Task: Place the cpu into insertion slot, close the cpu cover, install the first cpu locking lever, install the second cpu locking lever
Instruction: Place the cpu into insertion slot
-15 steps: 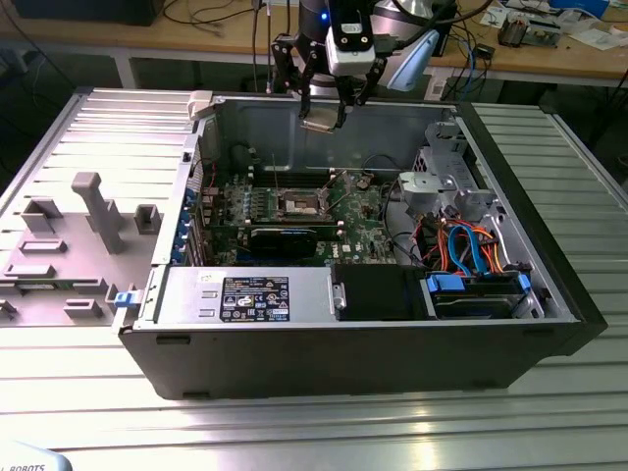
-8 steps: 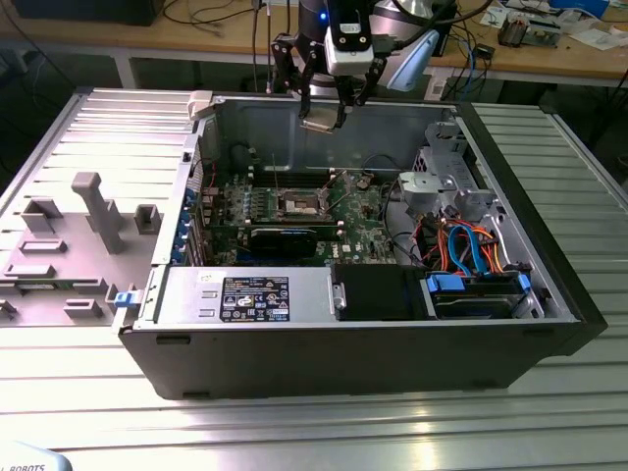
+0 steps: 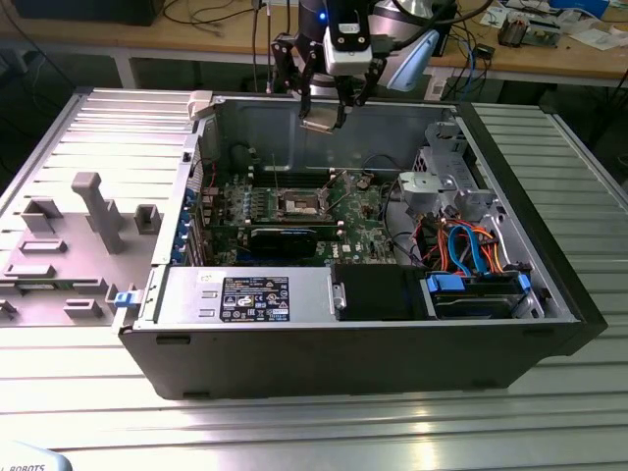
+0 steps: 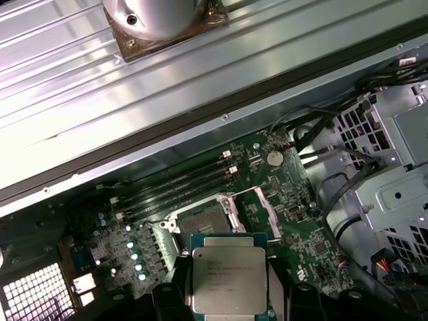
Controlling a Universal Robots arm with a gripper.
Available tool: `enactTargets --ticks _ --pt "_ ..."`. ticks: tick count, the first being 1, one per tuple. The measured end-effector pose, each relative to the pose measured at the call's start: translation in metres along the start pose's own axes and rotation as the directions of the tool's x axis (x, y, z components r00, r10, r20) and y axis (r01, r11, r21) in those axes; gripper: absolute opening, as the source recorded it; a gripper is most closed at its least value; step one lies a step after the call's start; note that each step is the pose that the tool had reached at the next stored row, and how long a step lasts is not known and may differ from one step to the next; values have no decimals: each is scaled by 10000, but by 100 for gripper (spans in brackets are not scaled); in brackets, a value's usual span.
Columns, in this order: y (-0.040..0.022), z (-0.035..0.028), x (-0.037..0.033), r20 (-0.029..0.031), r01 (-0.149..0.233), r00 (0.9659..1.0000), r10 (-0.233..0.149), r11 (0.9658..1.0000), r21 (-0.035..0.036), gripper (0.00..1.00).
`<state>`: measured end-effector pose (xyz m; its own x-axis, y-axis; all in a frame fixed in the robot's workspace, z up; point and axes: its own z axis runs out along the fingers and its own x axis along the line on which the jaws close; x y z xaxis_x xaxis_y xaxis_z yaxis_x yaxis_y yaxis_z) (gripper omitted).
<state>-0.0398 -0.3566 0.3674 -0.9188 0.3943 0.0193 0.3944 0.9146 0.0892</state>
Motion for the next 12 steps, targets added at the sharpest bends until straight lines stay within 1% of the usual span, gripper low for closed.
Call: enactTargets --ticks 4,7,9,12 --pt "0 1 0 31 -350 9994 350 9994 -7 54" --pt "0 1 0 54 -606 9981 606 9982 -11 54" --pt "-1 3 0 74 -833 9965 833 9965 -18 54" --pt "0 7 0 108 -1221 9925 1221 9925 -30 54"
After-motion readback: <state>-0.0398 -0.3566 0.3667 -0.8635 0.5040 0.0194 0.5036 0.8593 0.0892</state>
